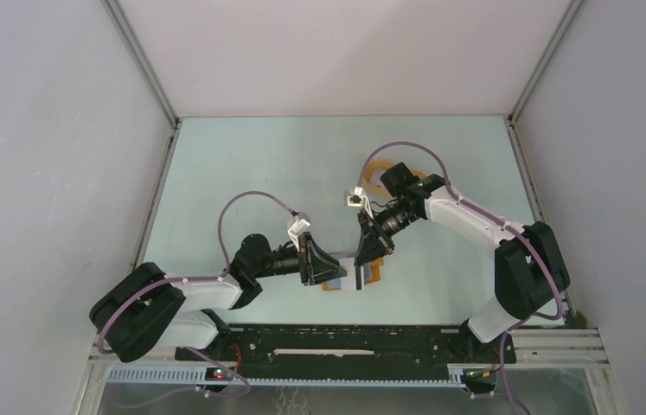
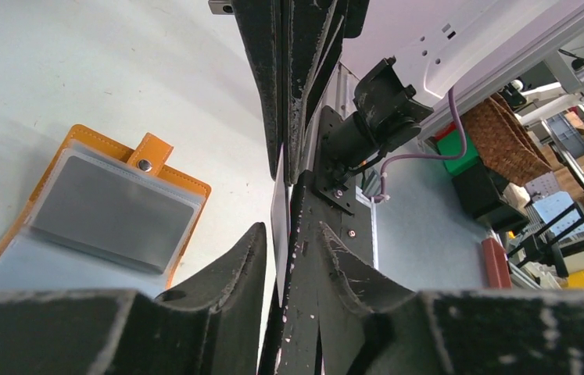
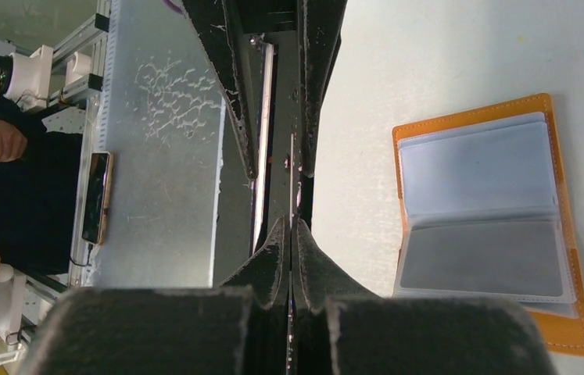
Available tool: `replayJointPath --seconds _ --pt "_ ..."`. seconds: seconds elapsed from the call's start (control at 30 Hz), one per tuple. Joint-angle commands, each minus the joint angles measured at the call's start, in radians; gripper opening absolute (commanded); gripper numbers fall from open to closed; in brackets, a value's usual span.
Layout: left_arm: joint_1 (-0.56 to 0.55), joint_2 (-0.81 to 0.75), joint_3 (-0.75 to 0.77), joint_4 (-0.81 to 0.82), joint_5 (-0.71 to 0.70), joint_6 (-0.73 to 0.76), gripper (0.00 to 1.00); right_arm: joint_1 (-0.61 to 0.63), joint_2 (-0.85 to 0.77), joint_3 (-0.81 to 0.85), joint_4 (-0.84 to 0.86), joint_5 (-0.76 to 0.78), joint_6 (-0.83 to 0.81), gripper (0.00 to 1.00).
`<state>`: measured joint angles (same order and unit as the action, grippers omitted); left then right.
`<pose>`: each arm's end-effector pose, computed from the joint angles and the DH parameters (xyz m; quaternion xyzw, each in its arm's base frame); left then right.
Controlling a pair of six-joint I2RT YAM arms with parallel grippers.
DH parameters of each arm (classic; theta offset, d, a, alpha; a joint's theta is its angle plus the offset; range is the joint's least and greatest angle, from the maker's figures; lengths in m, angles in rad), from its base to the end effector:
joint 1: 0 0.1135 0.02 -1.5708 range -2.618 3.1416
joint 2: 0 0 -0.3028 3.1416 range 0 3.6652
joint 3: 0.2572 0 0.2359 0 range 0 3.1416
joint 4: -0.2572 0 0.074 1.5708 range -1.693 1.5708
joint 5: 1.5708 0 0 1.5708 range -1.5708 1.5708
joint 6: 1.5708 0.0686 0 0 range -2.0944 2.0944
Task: Put the credit cards into the card holder
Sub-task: Pick up the credit card from the storage box.
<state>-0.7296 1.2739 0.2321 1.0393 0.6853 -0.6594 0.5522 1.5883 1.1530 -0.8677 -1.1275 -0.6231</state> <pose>0.1391 -0.1827 0.2361 0.2605 0.6581 -0.6085 0.3589 0.2100 0.2022 0.2747 -0.5238 0.6576 0.5252 0.1315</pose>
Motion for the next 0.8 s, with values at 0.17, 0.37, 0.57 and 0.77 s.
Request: replayJointPath --seconds 0.17,0.37,0.57,0.77 --pt "0.005 0.018 0.038 0.083 0.031 -0.029 0.17 0.018 0.009 0.032 -0.009 -0.008 -0.020 0.00" --pt "0.013 0.042 0.024 0.139 0.027 -0.060 0.00 0.032 0.010 0.032 -0.012 0.017 -0.028 0.00" --pt "0.047 0.111 -0.076 0.373 -0.018 -0.172 0.00 0.024 -0.014 0.034 -0.015 0.058 -0.030 0.38" --pt "0.051 0.127 -0.135 0.388 -0.103 -0.180 0.00 -0.013 -0.059 0.035 -0.015 0.117 -0.035 0.51"
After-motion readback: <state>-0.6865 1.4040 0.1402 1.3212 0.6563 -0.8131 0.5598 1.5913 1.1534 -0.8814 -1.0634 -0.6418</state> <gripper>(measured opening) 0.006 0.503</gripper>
